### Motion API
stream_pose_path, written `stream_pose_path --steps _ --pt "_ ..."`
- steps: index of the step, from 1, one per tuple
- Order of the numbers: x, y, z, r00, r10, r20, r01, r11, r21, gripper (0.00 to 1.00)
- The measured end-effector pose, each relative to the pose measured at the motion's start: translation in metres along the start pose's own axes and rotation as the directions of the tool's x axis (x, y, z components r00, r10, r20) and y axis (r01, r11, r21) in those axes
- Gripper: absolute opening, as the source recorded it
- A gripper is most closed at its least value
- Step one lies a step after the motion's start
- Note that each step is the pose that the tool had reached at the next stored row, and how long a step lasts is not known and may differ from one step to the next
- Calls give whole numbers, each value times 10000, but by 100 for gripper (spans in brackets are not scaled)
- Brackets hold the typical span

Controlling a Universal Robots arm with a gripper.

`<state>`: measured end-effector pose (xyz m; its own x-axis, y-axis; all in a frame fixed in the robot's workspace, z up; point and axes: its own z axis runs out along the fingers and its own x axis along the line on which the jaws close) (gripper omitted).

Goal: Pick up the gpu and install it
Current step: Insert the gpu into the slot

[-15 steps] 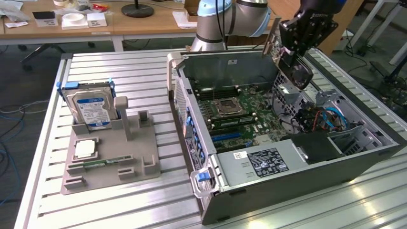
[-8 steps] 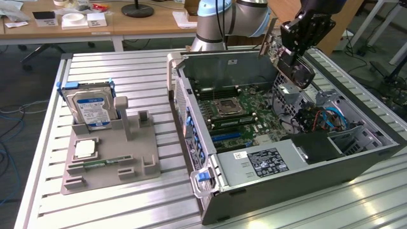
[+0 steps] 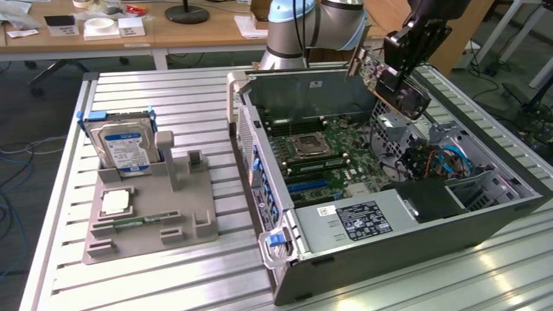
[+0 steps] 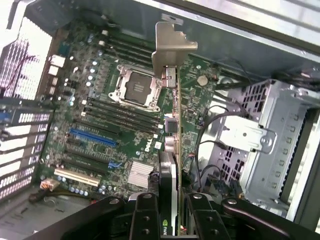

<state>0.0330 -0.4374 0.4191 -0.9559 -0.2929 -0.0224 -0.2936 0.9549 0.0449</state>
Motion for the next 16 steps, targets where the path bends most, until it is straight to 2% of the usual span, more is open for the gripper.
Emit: stream_pose_path --steps 4,7,12,16 --pt "0 0 1 9976 -685 -32 685 9977 -13 27" --pt "0 0 1 9931 -1168 -58 1168 9932 -11 27" --pt "0 0 2 9783 -2069 -98 2068 9784 -34 27" --pt "1 0 3 9648 -2624 -150 2624 9650 1 27"
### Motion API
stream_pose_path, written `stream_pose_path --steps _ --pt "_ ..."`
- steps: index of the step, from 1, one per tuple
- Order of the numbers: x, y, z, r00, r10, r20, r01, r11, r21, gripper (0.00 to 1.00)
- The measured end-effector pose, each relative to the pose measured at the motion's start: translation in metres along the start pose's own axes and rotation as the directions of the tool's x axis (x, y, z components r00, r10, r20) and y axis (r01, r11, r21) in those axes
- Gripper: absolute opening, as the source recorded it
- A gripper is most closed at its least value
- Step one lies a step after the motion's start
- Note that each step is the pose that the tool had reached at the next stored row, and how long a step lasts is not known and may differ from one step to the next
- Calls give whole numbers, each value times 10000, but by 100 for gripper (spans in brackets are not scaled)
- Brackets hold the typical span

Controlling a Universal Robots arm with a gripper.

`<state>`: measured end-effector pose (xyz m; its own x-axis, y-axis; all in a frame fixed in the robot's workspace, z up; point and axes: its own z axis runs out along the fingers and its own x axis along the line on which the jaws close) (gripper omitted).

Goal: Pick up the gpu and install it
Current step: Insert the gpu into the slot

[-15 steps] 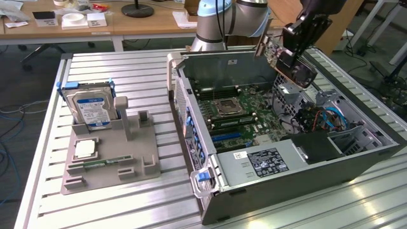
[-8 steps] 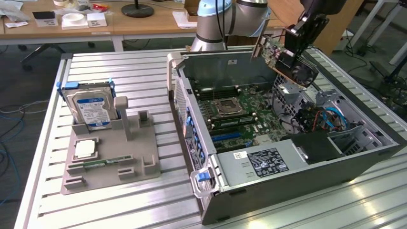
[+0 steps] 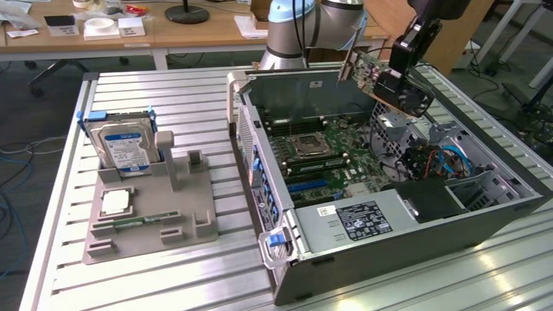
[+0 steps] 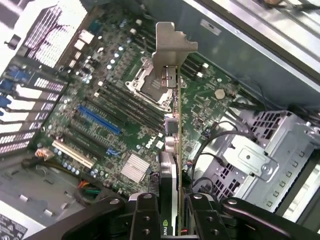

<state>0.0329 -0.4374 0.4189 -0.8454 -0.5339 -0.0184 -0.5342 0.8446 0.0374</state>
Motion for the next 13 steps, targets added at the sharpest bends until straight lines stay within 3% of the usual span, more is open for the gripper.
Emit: stream_pose_path --steps 6,13 --pt "0 0 2 9956 -939 -68 939 9956 29 27" --pt "0 0 8 9790 -2037 -125 2037 9790 24 27"
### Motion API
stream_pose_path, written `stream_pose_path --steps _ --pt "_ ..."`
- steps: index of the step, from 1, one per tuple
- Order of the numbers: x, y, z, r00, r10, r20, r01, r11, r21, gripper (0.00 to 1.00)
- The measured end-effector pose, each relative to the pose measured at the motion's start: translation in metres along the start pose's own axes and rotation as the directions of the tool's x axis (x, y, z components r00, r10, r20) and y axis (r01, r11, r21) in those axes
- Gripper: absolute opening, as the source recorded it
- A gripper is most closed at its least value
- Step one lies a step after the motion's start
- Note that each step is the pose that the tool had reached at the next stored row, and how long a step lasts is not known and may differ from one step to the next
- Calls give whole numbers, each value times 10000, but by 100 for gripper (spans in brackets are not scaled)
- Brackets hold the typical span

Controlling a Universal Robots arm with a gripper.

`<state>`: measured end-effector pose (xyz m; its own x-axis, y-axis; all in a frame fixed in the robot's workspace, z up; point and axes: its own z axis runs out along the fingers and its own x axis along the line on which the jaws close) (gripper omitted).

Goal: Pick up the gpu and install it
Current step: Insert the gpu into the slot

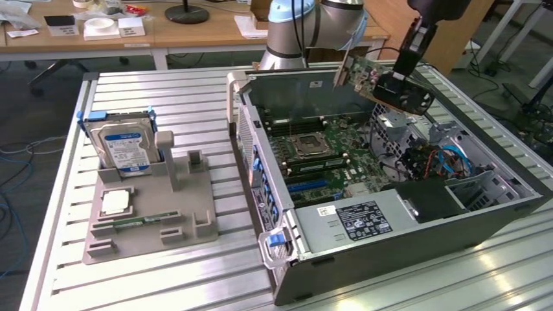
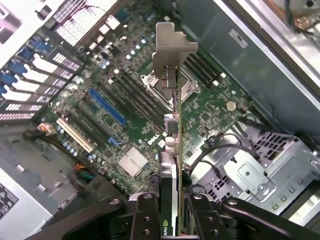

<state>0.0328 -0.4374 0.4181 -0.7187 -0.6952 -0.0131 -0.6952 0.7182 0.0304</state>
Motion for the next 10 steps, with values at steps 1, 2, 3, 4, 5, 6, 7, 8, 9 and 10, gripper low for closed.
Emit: stream_pose_path --steps 1,2,3,4,5,6,7,8,9,10 --pt "0 0 2 9999 -142 -6 142 9999 1 27" --pt "0 0 3 9997 -263 -17 263 9997 6 27" --pt "0 0 3 9992 -390 -25 390 9992 7 27" --pt "0 0 4 9987 -502 -29 502 9987 7 27" --pt "0 0 4 9982 -599 -32 599 9982 5 27" --pt "0 0 5 9976 -688 -35 688 9976 4 27" --pt "0 0 6 9970 -774 -39 774 9970 4 27" --pt "0 0 7 9962 -866 -44 866 9962 5 27" --pt "0 0 7 9955 -949 -49 949 9955 6 27" --pt "0 0 7 9946 -1036 -54 1036 9946 6 27"
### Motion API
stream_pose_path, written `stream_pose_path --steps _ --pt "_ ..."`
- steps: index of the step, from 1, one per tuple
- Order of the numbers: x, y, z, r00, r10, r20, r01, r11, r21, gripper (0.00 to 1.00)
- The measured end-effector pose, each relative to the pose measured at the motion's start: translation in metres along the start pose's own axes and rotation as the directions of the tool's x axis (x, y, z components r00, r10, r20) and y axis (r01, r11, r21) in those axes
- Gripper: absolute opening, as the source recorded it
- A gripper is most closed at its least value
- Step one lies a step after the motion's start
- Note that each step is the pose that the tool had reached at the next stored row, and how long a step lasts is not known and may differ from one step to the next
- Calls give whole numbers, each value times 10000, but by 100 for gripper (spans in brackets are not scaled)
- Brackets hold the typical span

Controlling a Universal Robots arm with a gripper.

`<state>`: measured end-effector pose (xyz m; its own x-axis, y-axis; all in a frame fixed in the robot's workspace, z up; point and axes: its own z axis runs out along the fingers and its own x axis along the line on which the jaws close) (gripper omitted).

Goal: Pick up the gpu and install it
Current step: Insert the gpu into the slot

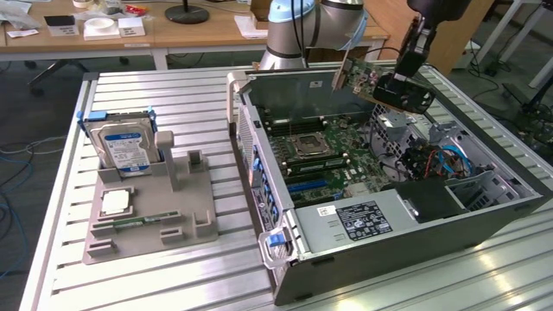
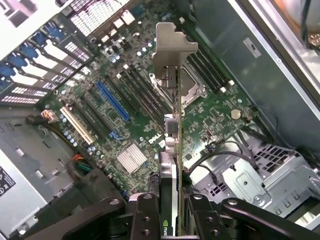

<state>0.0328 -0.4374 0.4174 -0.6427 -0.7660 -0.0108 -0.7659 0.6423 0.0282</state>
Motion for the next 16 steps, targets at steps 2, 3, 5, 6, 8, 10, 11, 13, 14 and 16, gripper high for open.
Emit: stream_pose_path --steps 2,3,5,6,8,10,11,13,14,16 --pt "0 0 1 9998 -198 -7 198 9998 -1 27" --pt "0 0 1 9995 -303 -11 303 9995 -1 27" --pt "0 0 1 9987 -513 -18 513 9987 -3 27" --pt "0 0 1 9982 -607 -22 607 9982 -3 27" --pt "0 0 2 9969 -784 -27 784 9969 -5 27" --pt "0 0 2 9955 -945 -33 945 9955 -6 27" --pt "0 0 2 9948 -1023 -36 1023 9948 -6 27" --pt "0 0 2 9932 -1163 -42 1163 9932 -7 27" --pt "0 0 2 9927 -1205 -43 1205 9927 -8 27" --pt "0 0 2 9926 -1209 -43 1209 9927 -7 27"
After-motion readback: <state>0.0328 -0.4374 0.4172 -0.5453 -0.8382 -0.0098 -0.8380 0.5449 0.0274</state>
